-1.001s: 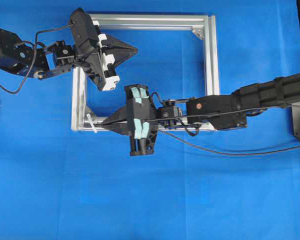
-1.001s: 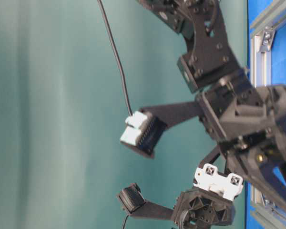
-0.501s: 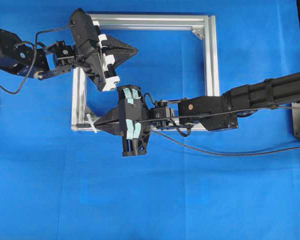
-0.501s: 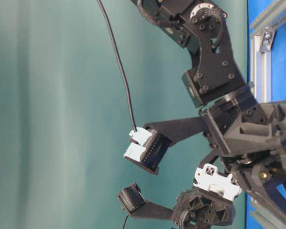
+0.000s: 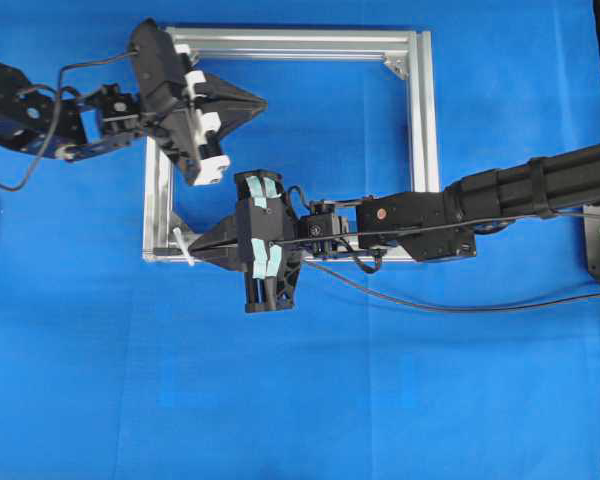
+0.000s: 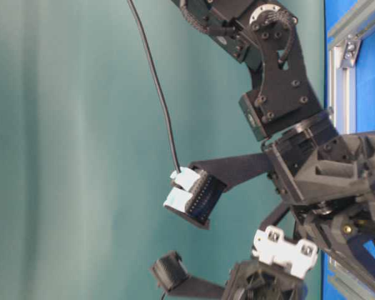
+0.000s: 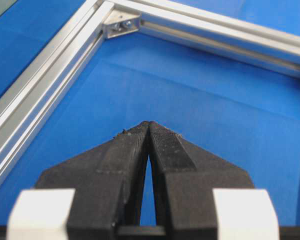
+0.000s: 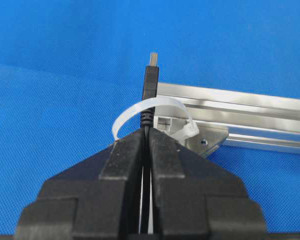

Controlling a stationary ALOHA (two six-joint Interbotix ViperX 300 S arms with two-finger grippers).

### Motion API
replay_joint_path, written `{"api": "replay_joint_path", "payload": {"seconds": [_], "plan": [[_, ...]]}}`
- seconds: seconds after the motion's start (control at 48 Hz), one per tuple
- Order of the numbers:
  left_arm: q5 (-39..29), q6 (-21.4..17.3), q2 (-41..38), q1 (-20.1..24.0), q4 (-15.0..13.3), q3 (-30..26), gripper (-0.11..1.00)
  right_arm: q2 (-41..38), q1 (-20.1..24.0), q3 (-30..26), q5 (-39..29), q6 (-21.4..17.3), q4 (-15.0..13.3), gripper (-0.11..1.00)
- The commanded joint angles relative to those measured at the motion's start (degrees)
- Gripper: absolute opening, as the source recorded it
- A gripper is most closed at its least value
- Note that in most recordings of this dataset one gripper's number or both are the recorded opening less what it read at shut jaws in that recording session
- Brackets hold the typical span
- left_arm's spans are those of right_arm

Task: Insert the wire through the string loop located on the left side.
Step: 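Move the left gripper around to the left side of the loop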

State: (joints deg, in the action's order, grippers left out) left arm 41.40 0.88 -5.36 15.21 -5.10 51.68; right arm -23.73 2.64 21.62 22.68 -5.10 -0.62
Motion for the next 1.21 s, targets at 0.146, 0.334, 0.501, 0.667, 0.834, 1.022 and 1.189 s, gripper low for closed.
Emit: {"api": "replay_joint_path", "payload": {"seconds": [0.146,0.334,0.501,0.667,0.834,1.022,1.189], "plan": [[0.4,0.1,7.2,0.4,0.2,7.0,0.00,1.1,-0.2,-1.1,0.2,0.1,-0.2,0.00],[0.4,0.0,12.5,0.7,0.2,13.6,0.00,1.1,-0.2,-1.1,0.2,0.1,-0.2,0.00],[0.4,0.0,17.0,2.4,0.2,18.9,0.00,1.1,-0.2,-1.0,-0.2,0.1,-0.1,0.00],[0.3,0.1,20.7,4.6,0.2,22.8,0.00,1.1,-0.2,-1.0,-0.2,0.1,-0.2,0.00],[-0.4,0.6,21.6,4.7,0.2,23.2,0.00,1.1,-0.2,-1.1,-0.2,0.1,-0.2,0.00],[-2.3,2.4,22.1,3.2,0.4,23.2,0.00,1.1,-0.2,-1.1,-0.2,0.1,-0.2,0.00],[-2.3,3.2,24.2,-4.0,0.4,24.3,0.00,1.1,-0.2,-1.1,-0.2,0.1,-0.2,0.00]]}}
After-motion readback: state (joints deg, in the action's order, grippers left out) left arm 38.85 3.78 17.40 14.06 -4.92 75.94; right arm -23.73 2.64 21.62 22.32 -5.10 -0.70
